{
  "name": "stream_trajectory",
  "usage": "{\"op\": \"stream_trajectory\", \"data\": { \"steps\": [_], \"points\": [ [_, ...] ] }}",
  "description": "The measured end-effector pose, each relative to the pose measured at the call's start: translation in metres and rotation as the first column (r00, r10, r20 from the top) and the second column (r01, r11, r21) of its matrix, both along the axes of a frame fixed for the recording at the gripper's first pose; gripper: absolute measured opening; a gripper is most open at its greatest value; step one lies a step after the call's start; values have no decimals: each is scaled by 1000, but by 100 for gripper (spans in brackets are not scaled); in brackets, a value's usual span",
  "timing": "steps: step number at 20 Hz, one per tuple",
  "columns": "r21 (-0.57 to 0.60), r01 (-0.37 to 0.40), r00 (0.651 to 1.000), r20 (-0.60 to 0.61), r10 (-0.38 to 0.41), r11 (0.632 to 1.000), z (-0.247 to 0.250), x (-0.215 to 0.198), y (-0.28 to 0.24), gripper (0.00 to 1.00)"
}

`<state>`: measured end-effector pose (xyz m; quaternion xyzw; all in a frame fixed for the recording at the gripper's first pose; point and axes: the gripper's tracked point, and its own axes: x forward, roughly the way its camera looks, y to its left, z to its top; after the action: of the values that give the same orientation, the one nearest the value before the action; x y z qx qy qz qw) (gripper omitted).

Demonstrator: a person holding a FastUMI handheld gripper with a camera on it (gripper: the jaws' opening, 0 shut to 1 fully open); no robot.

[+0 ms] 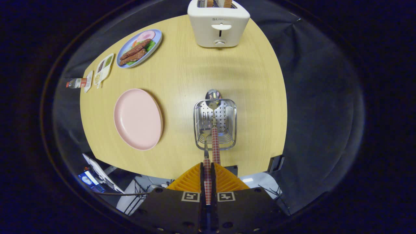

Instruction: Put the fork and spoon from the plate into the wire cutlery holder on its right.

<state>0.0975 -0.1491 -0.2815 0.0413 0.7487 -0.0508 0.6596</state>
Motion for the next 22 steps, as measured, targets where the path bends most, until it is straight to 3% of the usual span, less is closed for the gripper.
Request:
{"op": "stream_trajectory", "data": {
  "steps": [7,10,13,18,21,22],
  "points": [
    [-19,-11,998,66,12,1000,2,13,-3,12],
    [-37,-17,991,134,22,999,12,17,-1,33],
    [-52,-26,970,241,38,998,28,23,8,37],
    [-50,-65,884,460,80,997,65,27,39,63],
    [-29,-43,820,569,52,999,90,21,63,71],
    [-28,-31,790,612,42,999,102,21,68,80]
  ]
}}
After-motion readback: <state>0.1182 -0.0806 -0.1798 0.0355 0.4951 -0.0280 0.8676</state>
